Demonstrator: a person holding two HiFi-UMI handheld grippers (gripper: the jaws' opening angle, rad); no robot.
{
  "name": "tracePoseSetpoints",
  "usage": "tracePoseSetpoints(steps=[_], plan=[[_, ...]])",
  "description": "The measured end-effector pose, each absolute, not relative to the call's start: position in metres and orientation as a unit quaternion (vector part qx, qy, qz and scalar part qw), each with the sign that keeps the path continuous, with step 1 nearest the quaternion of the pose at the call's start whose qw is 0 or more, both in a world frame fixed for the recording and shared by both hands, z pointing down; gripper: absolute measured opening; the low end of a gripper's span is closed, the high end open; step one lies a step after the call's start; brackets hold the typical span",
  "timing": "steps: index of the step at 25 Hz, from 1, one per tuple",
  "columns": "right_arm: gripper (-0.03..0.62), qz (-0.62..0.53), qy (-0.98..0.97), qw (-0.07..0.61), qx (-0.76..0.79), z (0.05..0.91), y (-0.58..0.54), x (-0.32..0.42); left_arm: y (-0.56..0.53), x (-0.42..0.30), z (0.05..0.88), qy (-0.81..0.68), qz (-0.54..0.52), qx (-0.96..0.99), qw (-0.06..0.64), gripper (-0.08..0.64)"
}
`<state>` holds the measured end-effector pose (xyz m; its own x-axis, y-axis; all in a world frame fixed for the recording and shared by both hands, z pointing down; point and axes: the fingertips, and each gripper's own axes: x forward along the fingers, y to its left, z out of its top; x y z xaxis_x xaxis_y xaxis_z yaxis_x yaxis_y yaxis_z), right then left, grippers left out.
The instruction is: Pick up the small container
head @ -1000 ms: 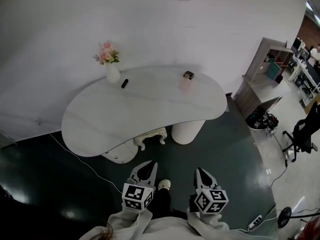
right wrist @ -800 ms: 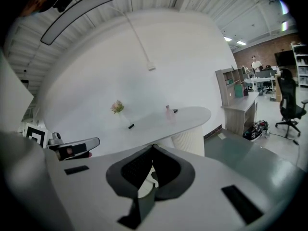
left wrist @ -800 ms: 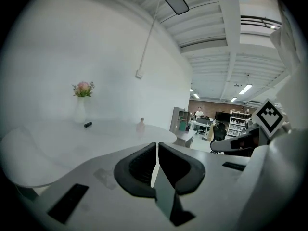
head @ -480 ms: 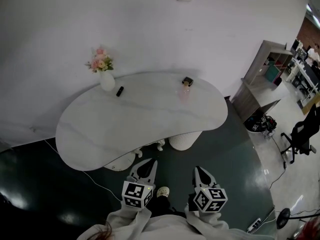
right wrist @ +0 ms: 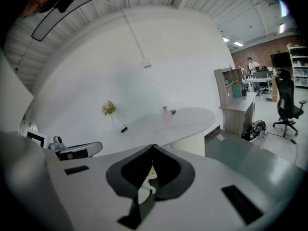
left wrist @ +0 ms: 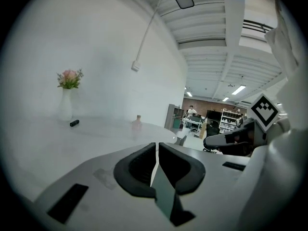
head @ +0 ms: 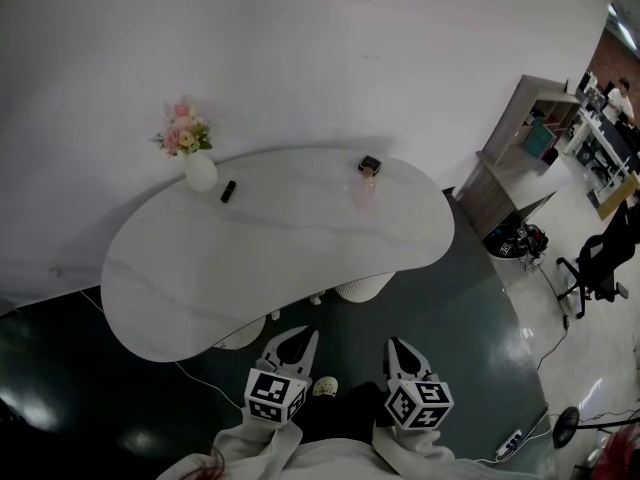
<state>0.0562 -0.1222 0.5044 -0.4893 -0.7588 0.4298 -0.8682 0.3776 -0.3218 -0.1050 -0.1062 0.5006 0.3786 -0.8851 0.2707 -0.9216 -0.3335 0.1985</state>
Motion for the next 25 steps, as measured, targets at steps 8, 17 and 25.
tracePoseSetpoints(steps=[8, 17, 25], plan=[[0.051, 0.280, -0.811, 0.113, 0.501, 0.520, -0.126, 0.064, -0.106, -0.092, 0.510, -0.517, 0.043, 0.836, 0.178, 0.308], [0.051, 0.281, -0.815, 0.108, 0.495, 0.521, -0.162, 0.070, -0.147, -0.086, 0.507, -0.526, 0.054, 0.835, 0.152, 0.307], [0.051, 0.280, -0.824, 0.115, 0.478, 0.518, -0.224, 0.075, -0.200, -0.076, 0.509, -0.533, 0.058, 0.829, 0.162, 0.307]])
